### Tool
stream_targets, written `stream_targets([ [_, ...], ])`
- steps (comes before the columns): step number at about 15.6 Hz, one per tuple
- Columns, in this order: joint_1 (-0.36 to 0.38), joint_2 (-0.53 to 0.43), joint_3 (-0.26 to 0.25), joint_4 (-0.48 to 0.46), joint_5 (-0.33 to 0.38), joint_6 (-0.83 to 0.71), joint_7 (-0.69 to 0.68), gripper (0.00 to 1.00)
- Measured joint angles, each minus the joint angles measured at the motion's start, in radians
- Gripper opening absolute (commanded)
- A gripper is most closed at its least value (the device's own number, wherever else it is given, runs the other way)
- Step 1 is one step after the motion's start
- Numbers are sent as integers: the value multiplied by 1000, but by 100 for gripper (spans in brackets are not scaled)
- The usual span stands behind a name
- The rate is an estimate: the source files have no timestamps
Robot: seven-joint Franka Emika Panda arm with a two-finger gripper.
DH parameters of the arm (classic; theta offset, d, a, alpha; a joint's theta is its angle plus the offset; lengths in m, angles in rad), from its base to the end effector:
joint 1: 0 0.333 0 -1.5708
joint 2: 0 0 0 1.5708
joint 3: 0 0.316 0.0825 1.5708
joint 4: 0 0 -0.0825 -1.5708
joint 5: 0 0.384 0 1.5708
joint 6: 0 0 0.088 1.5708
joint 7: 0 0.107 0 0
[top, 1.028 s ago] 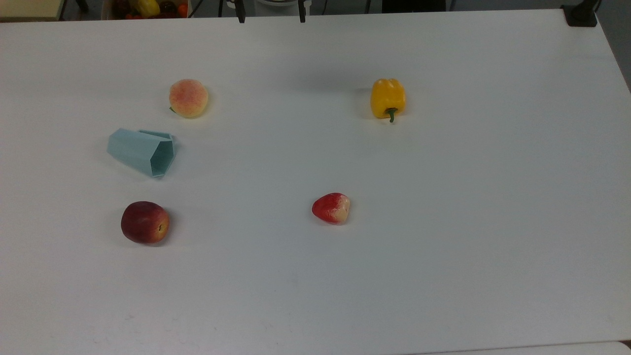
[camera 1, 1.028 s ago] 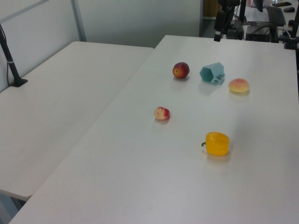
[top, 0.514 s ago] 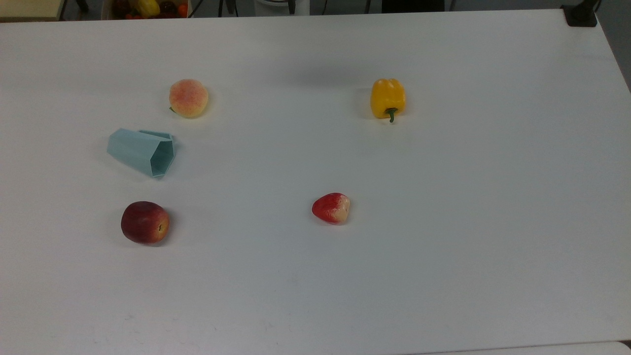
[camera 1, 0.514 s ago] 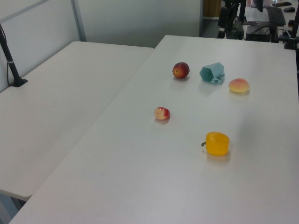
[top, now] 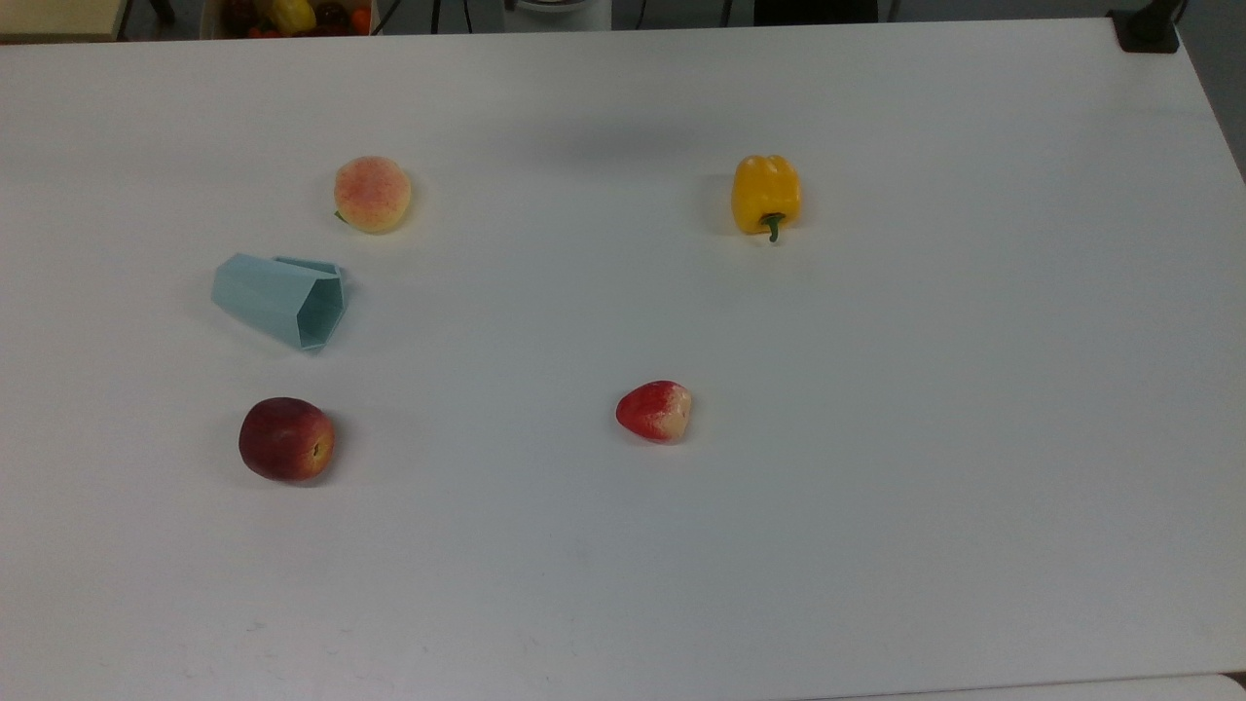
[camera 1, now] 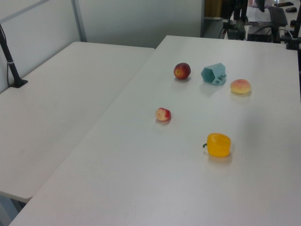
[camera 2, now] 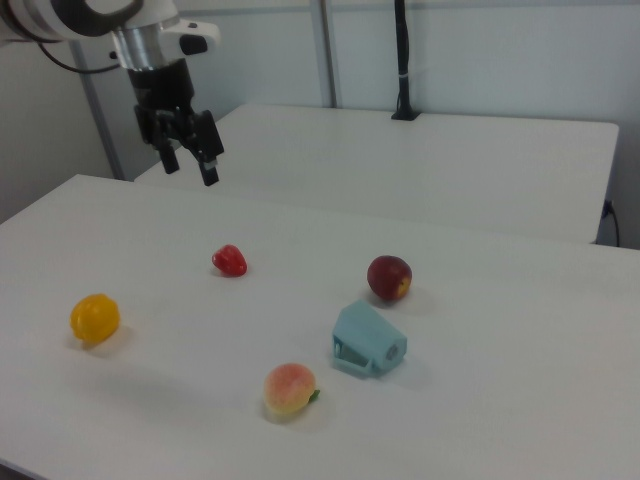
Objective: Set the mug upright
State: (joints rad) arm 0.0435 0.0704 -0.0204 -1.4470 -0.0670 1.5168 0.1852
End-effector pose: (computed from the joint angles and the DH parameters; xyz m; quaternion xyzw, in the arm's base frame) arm 0.5715 0.0062 0.6385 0.9960 -0.0827 0.0033 0.0340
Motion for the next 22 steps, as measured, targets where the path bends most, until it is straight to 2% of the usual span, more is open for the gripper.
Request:
stream_targets([
  [4,35,118,-2,31,-158,27,121,100],
  [9,53,272,-2,32,-297,195,220,100],
  [13,52,368,-14,27,-371,301,226,100],
  [17,51,446,-64,20,-413,401,230,100],
  [22,45,493,-111,-65,-523,506,282,100],
])
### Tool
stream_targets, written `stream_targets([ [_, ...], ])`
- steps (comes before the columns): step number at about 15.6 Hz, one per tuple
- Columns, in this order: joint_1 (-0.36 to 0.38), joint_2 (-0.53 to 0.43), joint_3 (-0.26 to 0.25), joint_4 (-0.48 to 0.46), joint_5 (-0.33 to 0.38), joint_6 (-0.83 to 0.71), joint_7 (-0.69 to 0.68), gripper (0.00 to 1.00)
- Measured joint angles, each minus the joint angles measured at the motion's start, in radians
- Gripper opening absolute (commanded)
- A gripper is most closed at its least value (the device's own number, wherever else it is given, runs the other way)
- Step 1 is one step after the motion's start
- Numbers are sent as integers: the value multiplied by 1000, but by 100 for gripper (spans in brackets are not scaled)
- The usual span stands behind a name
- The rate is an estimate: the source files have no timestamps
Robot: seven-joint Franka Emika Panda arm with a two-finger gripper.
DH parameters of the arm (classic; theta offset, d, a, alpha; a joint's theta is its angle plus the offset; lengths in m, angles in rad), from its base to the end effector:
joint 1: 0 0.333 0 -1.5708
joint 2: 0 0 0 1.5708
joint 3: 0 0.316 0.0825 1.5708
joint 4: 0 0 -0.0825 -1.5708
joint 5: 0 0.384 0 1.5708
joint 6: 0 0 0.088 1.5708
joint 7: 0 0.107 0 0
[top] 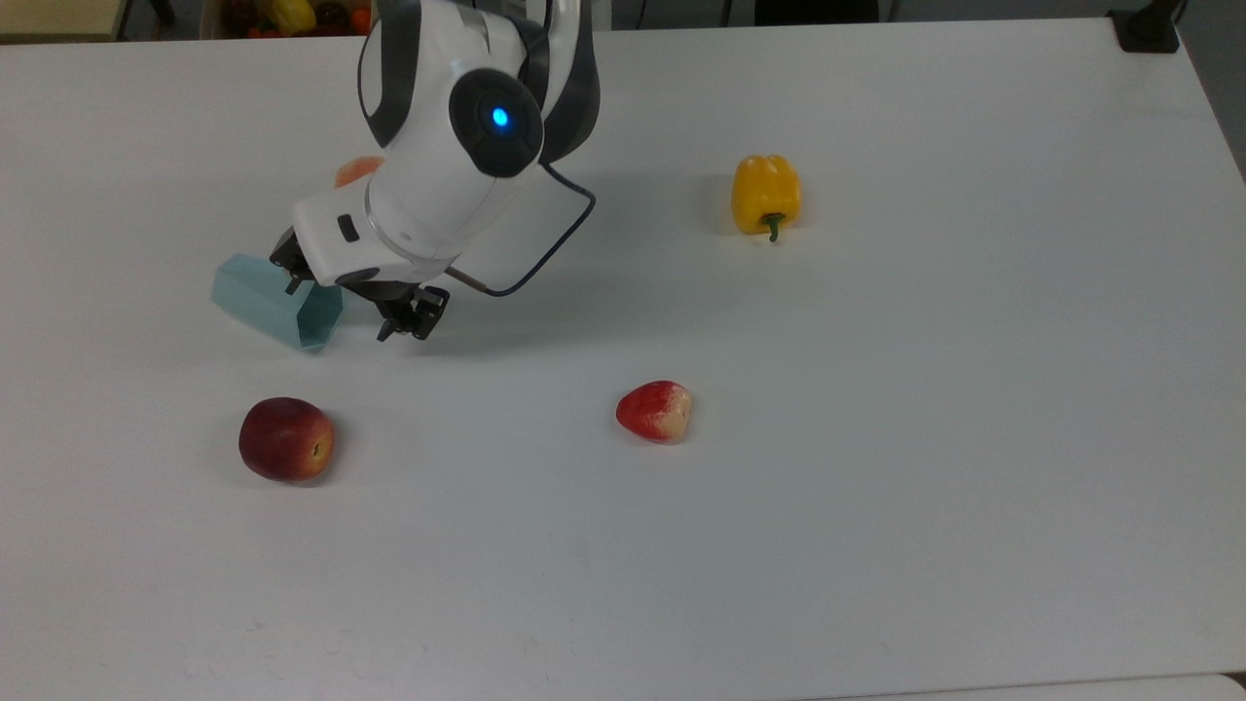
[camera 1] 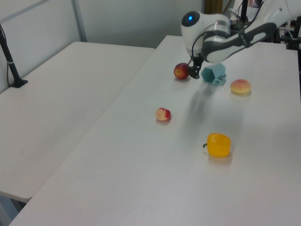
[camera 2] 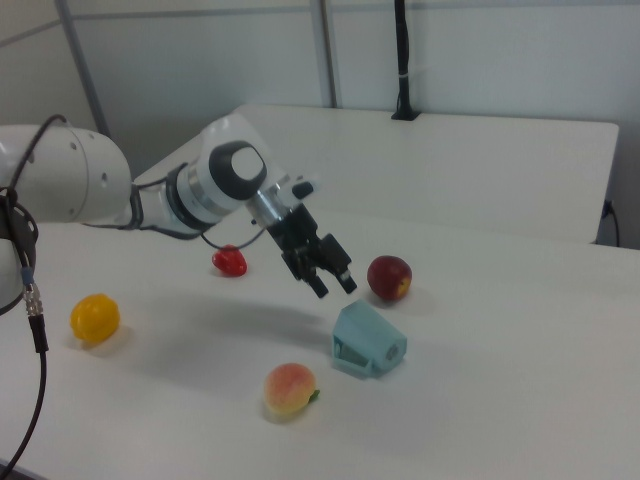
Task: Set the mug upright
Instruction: 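Lower the gripper onto the tipped light-blue mug and grasp its body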
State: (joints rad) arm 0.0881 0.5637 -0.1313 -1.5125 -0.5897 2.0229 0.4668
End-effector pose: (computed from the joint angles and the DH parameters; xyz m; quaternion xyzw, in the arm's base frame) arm 0.7005 -0.0476 0.3443 0.9508 -0.1011 0.0366 0.2906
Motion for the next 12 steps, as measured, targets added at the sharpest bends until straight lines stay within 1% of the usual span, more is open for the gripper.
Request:
stream_targets([
  [2,-8,12,-11,-20,-21,4,12,100],
  [4,-20,17,-24,-24,-29,4,12,100],
  [9,-49,19,-38,-43,-88,4,12,100],
  [10,-51,20,-43,-53,-105,4,12,92],
  [11,-54,20,-46,-66,-122,4,12,67],
  [12,-57,21,-48,-82,-137,4,12,30],
])
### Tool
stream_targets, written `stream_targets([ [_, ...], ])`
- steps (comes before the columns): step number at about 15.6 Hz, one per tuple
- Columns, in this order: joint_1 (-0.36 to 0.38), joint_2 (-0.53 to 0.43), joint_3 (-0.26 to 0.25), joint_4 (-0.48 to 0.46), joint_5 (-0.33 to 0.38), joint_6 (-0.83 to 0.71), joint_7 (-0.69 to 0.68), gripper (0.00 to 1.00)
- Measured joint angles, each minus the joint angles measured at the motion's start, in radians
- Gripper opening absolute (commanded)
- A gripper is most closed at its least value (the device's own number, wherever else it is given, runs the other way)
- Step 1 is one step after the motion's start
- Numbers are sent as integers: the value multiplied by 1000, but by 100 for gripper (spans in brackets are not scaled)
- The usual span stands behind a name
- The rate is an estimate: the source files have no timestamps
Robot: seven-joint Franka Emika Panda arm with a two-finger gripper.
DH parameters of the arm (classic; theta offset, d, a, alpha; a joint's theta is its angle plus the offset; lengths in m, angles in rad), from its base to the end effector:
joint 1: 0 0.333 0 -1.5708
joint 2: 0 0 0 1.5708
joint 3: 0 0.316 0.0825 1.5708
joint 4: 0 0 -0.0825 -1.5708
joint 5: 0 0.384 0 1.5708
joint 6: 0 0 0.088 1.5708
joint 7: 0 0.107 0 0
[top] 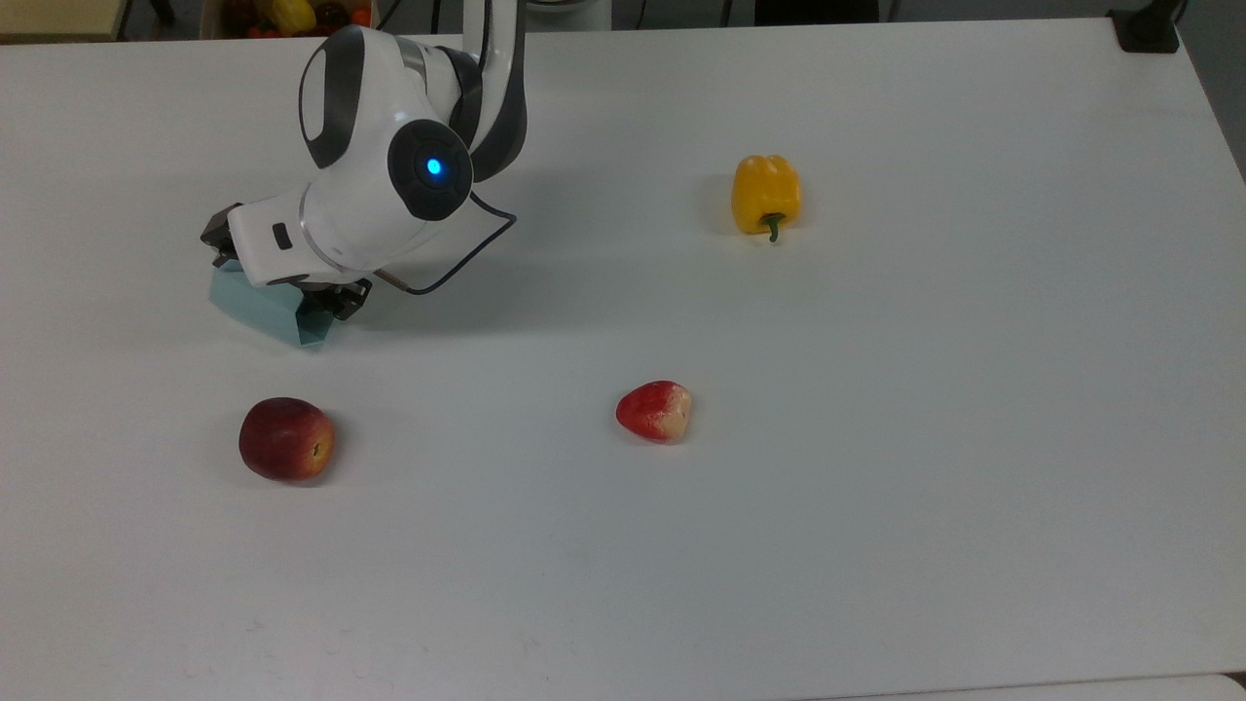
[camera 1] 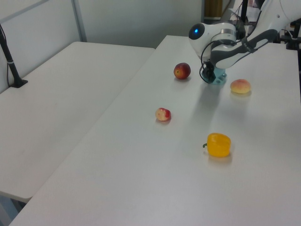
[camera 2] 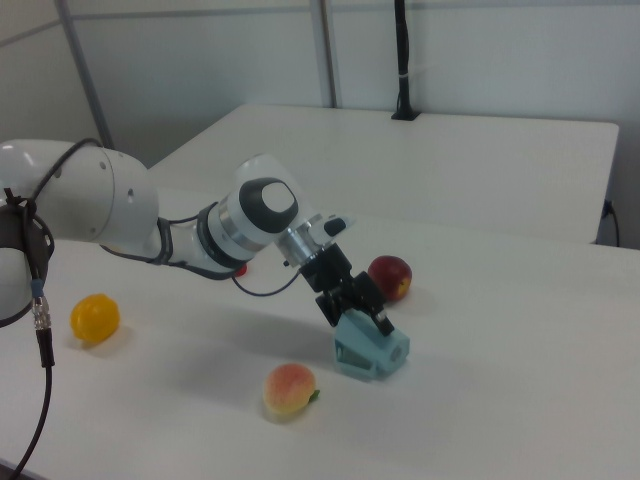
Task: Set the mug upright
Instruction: 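Lift the mug and rotate it so its opening faces up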
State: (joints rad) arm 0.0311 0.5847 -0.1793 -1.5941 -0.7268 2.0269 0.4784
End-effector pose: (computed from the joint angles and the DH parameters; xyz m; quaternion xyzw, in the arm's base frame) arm 0.6751 -0.1224 0.3011 0.9271 -0.1016 -0.0120 0.3605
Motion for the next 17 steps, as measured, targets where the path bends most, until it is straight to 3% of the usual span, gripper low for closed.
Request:
stream_targets([
  [1,-1,-2,-2,-7,-20,0,0,2],
  [2,-1,-2,-3,-13,-31,0,0,0],
  [10,-1,-39,-10,-13,-63,-1,0,0],
  [14,-1,-62,-9,-15,43,-1,-60,0],
  [17,0,-93,-9,-12,185,-1,-141,0],
])
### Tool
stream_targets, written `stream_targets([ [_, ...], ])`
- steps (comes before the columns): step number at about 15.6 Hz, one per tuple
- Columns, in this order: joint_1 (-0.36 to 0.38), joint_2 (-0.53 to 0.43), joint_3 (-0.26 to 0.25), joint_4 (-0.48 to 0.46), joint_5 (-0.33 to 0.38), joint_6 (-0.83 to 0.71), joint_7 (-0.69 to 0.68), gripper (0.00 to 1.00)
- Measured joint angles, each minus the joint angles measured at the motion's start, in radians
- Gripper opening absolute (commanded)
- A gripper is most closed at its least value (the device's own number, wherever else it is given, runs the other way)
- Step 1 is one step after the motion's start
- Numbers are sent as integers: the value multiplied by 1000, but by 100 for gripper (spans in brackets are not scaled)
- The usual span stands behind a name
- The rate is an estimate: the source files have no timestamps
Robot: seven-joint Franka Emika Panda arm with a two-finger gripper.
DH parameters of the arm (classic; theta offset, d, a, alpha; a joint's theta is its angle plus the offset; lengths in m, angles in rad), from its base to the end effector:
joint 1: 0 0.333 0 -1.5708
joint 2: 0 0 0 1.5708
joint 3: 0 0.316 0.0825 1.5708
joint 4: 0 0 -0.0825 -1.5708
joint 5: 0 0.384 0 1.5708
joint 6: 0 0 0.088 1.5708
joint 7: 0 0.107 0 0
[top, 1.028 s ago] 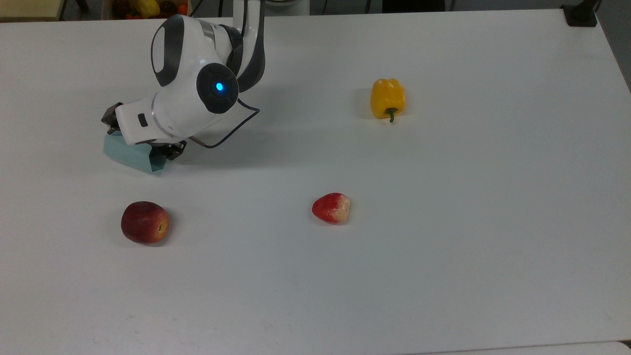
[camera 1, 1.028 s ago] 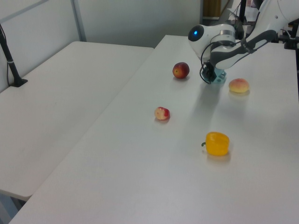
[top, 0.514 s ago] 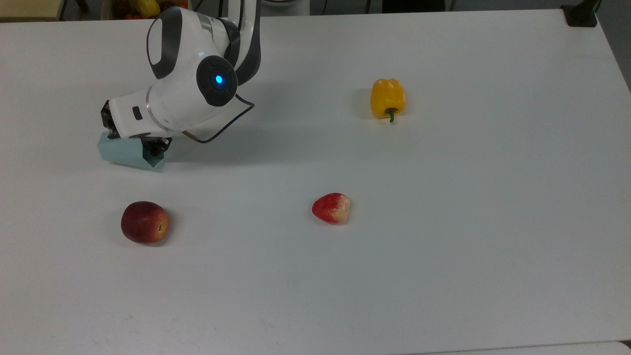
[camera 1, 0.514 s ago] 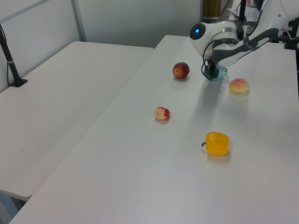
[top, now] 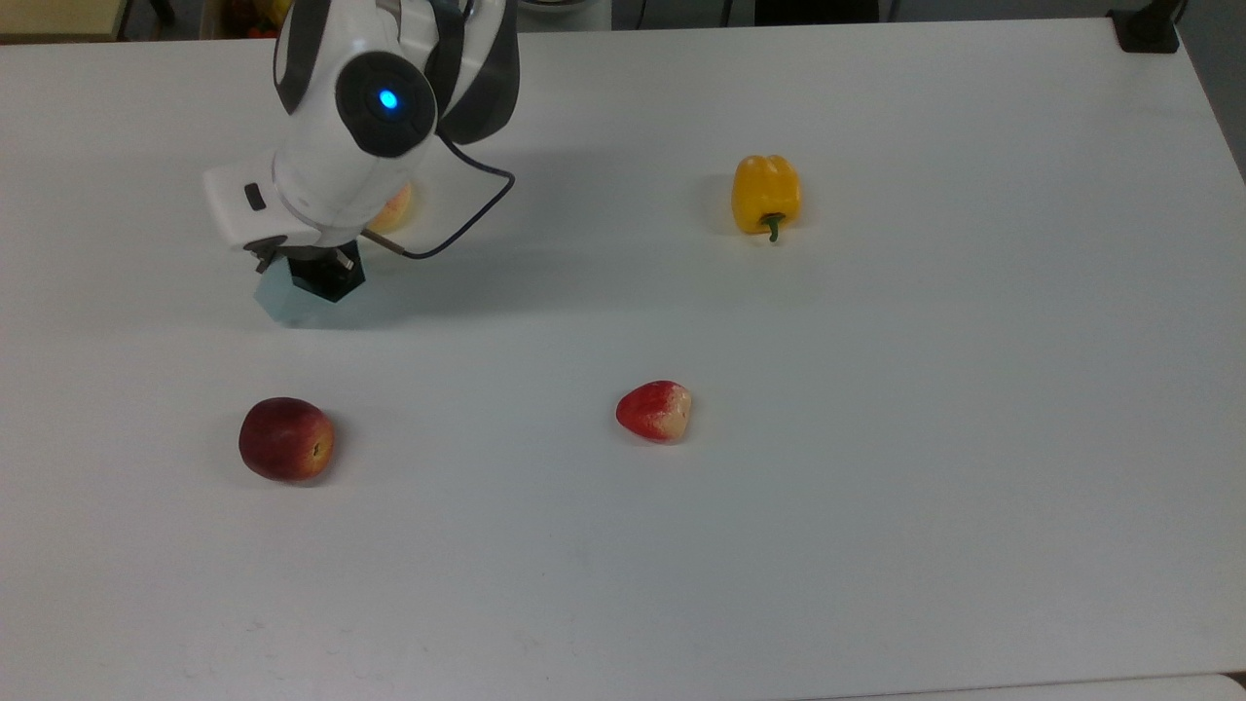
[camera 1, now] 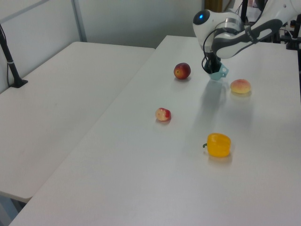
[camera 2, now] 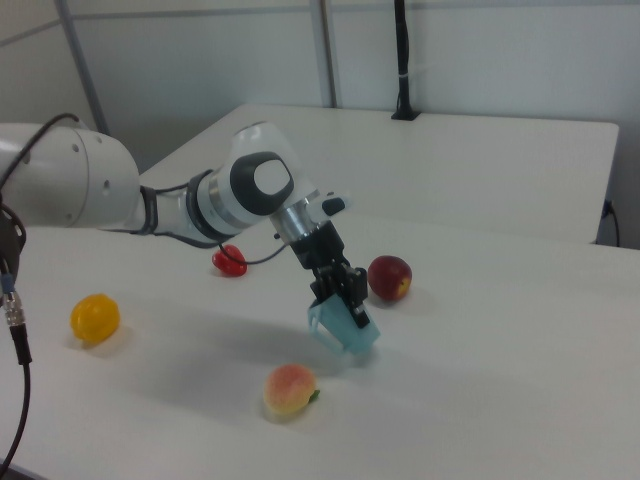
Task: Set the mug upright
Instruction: 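Lift the mug and rotate it so its opening faces up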
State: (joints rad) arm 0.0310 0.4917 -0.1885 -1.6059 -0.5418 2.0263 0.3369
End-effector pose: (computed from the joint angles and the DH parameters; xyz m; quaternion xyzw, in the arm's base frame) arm 0.6695 -0.1196 0.3526 0.9542 -0.1023 -0.0081 0.2811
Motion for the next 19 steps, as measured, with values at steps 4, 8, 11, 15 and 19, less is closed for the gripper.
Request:
stream_targets([
  [4,4,-73,8,6,198,-1,-90,0],
  [8,14,-138,25,65,434,-79,-191,0],
  [11,15,-171,34,93,606,-153,-319,0],
  [15,28,-190,101,95,672,-213,-444,0],
  [19,39,-189,171,50,689,-216,-473,0],
])
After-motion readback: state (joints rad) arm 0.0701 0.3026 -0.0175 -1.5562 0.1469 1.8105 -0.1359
